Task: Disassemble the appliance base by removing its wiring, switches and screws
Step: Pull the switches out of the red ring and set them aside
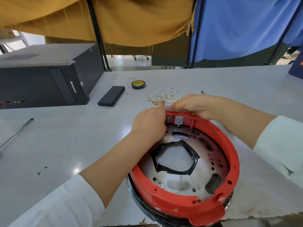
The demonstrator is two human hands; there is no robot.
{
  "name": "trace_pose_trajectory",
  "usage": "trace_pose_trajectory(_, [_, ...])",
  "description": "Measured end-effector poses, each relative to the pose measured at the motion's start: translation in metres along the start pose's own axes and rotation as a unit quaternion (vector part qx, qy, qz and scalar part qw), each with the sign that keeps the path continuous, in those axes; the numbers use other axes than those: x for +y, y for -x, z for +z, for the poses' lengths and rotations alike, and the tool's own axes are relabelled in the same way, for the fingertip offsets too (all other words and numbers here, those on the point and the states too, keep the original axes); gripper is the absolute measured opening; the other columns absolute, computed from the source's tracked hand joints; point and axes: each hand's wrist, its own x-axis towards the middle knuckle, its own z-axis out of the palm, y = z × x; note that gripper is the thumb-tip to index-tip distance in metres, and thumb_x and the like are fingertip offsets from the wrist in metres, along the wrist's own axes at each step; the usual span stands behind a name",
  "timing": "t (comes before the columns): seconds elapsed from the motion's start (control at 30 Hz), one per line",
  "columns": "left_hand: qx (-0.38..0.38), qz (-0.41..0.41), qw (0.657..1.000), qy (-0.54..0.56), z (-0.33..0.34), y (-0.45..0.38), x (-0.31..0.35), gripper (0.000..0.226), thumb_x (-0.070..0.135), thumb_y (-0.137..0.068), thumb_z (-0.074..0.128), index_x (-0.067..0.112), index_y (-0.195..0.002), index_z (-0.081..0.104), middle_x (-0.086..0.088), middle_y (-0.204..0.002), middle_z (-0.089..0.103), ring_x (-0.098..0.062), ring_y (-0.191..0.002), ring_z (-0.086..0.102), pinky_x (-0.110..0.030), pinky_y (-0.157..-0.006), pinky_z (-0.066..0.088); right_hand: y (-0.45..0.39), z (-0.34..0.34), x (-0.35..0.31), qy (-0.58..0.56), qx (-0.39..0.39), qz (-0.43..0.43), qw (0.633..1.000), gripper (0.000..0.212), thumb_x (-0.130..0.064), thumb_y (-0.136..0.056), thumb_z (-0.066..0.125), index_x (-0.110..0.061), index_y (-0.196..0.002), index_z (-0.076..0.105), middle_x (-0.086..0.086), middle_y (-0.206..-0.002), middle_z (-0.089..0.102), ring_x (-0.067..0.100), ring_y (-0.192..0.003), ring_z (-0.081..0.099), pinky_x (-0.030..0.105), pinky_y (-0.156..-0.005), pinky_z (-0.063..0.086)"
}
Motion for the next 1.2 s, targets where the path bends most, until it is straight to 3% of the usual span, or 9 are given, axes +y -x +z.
trace_pose_trajectory(0.13, [-0.009, 0.011, 1.000, -0.012, 0.000, 0.003, 0.001, 0.043, 0.010, -0.084, 0.044, 0.017, -0.126, 0.042, -0.011, -0.104, 0.062, -0.034, -0.091, 0.059, -0.032, -0.059, 0.031, -0.015, -0.007, 0.000, -0.037, 0.077, -0.064, 0.994, 0.024, -0.018, -0.084, 0.070, -0.008, -0.106, 0.067, 0.006, -0.090, 0.069, 0.016, -0.071, 0.063, 0.033, -0.078, 0.054])
trace_pose_trajectory(0.23, [-0.016, 0.019, 0.999, -0.020, 0.001, 0.007, -0.001, 0.040, 0.010, -0.084, 0.044, 0.018, -0.123, 0.044, -0.009, -0.106, 0.061, -0.032, -0.092, 0.059, -0.032, -0.061, 0.032, -0.019, -0.025, 0.002, -0.022, 0.104, -0.120, 0.987, 0.032, -0.012, -0.084, 0.070, -0.015, -0.112, 0.056, 0.005, -0.088, 0.069, 0.015, -0.070, 0.066, 0.030, -0.070, 0.057])
trace_pose_trajectory(0.33, [-0.021, 0.035, 0.999, -0.007, 0.003, 0.009, -0.005, 0.017, 0.015, -0.090, 0.045, 0.019, -0.106, 0.045, -0.006, -0.100, 0.062, -0.030, -0.085, 0.058, -0.031, -0.059, 0.030, -0.016, -0.047, 0.009, 0.128, 0.111, -0.133, 0.976, 0.039, -0.010, -0.081, 0.071, -0.020, -0.115, 0.053, 0.002, -0.094, 0.062, 0.013, -0.074, 0.064, 0.026, -0.063, 0.055])
trace_pose_trajectory(0.43, [-0.023, 0.042, 0.999, -0.001, 0.003, 0.008, -0.006, 0.011, 0.018, -0.091, 0.045, 0.024, -0.090, 0.036, -0.004, -0.095, 0.061, -0.028, -0.079, 0.054, -0.032, -0.058, 0.031, -0.022, -0.058, 0.022, 0.341, 0.115, -0.115, 0.926, 0.047, -0.011, -0.080, 0.071, -0.019, -0.122, 0.052, 0.001, -0.107, 0.058, 0.014, -0.079, 0.057, 0.025, -0.066, 0.048])
trace_pose_trajectory(0.5, [-0.022, 0.043, 0.999, -0.001, 0.004, 0.008, -0.007, 0.013, 0.019, -0.092, 0.044, 0.024, -0.088, 0.033, -0.003, -0.094, 0.060, -0.028, -0.079, 0.053, -0.032, -0.059, 0.031, -0.032, -0.058, 0.033, 0.394, 0.116, -0.109, 0.905, 0.050, -0.011, -0.081, 0.068, -0.018, -0.127, 0.048, 0.001, -0.115, 0.055, 0.015, -0.088, 0.053, 0.025, -0.071, 0.043])
trace_pose_trajectory(0.87, [-0.017, 0.030, 0.999, 0.013, 0.003, 0.008, -0.008, 0.015, 0.016, -0.092, 0.042, 0.025, -0.085, 0.032, 0.000, -0.080, 0.052, -0.025, -0.069, 0.042, -0.032, -0.058, 0.029, -0.057, -0.052, 0.050, 0.403, 0.195, -0.141, 0.883, 0.042, -0.015, -0.087, 0.057, -0.020, -0.128, 0.049, 0.006, -0.129, 0.050, 0.022, -0.115, 0.049, 0.039, -0.097, 0.043])
trace_pose_trajectory(0.97, [-0.029, 0.024, 0.999, 0.016, 0.000, 0.007, -0.008, 0.015, 0.015, -0.093, 0.043, 0.025, -0.087, 0.033, -0.003, -0.086, 0.056, -0.025, -0.070, 0.042, -0.031, -0.058, 0.029, -0.036, -0.049, 0.041, 0.367, 0.213, -0.191, 0.885, 0.030, -0.025, -0.093, 0.053, -0.020, -0.123, 0.056, 0.003, -0.124, 0.053, 0.018, -0.111, 0.050, 0.031, -0.092, 0.041])
trace_pose_trajectory(1.1, [-0.045, 0.008, 0.999, 0.014, -0.007, 0.010, -0.004, 0.013, 0.012, -0.091, 0.041, 0.022, -0.098, 0.045, -0.006, -0.091, 0.058, -0.025, -0.070, 0.042, -0.031, -0.057, 0.029, 0.005, -0.028, 0.023, 0.232, 0.091, -0.198, 0.948, 0.024, -0.033, -0.096, 0.048, -0.022, -0.114, 0.060, -0.005, -0.110, 0.064, 0.014, -0.096, 0.060, 0.029, -0.081, 0.051])
trace_pose_trajectory(1.2, [-0.060, -0.026, 0.998, -0.007, -0.012, 0.013, 0.000, 0.020, 0.011, -0.090, 0.043, 0.019, -0.108, 0.047, -0.007, -0.098, 0.059, -0.026, -0.074, 0.044, -0.030, -0.059, 0.032, 0.025, -0.007, 0.023, 0.340, 0.027, -0.159, 0.927, 0.028, -0.034, -0.095, 0.044, -0.024, -0.119, 0.055, -0.003, -0.110, 0.062, 0.017, -0.100, 0.058, 0.034, -0.091, 0.046])
